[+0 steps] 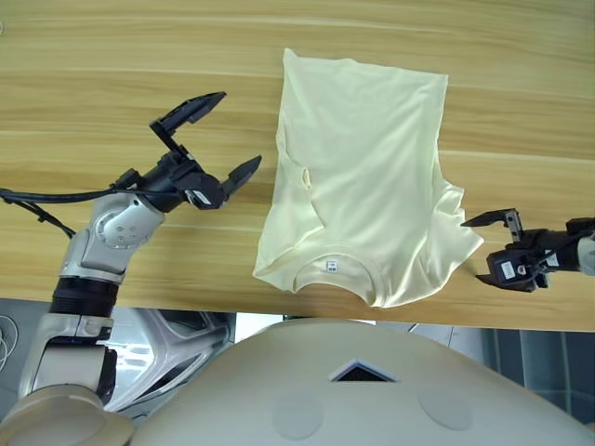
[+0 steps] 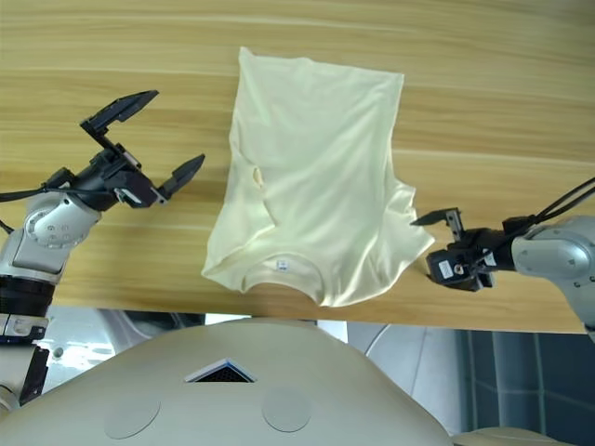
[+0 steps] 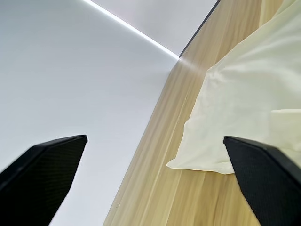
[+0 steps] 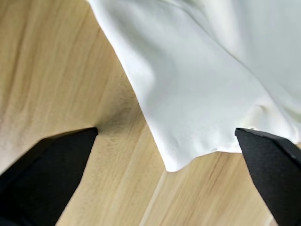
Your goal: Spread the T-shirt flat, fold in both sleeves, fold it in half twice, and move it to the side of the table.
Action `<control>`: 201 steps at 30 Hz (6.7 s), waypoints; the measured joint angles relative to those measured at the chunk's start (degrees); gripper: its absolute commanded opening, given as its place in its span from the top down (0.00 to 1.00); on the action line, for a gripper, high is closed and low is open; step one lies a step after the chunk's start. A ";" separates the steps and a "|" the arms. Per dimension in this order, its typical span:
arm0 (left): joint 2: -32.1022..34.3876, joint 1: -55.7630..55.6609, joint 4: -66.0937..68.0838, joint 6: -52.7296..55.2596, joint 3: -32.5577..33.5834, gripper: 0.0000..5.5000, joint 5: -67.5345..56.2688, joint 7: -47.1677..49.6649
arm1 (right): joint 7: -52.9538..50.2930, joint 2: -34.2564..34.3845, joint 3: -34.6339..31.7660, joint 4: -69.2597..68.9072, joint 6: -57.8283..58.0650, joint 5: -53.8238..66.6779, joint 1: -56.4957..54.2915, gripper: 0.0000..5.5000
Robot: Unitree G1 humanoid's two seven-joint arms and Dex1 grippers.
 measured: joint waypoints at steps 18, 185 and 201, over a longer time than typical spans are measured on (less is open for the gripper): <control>-0.60 0.65 -1.62 0.70 1.67 0.02 1.74 0.13 | -4.35 1.15 1.48 3.84 -0.05 -3.08 -4.01 0.23; 12.85 12.92 6.20 -7.64 -6.06 0.26 -22.09 -40.61 | 6.06 16.70 8.77 -6.26 -3.23 13.51 3.95 0.02; 11.37 12.97 3.79 -7.66 -10.25 0.73 -22.21 -40.61 | 1.91 17.31 11.69 -6.72 -2.23 12.39 2.52 0.39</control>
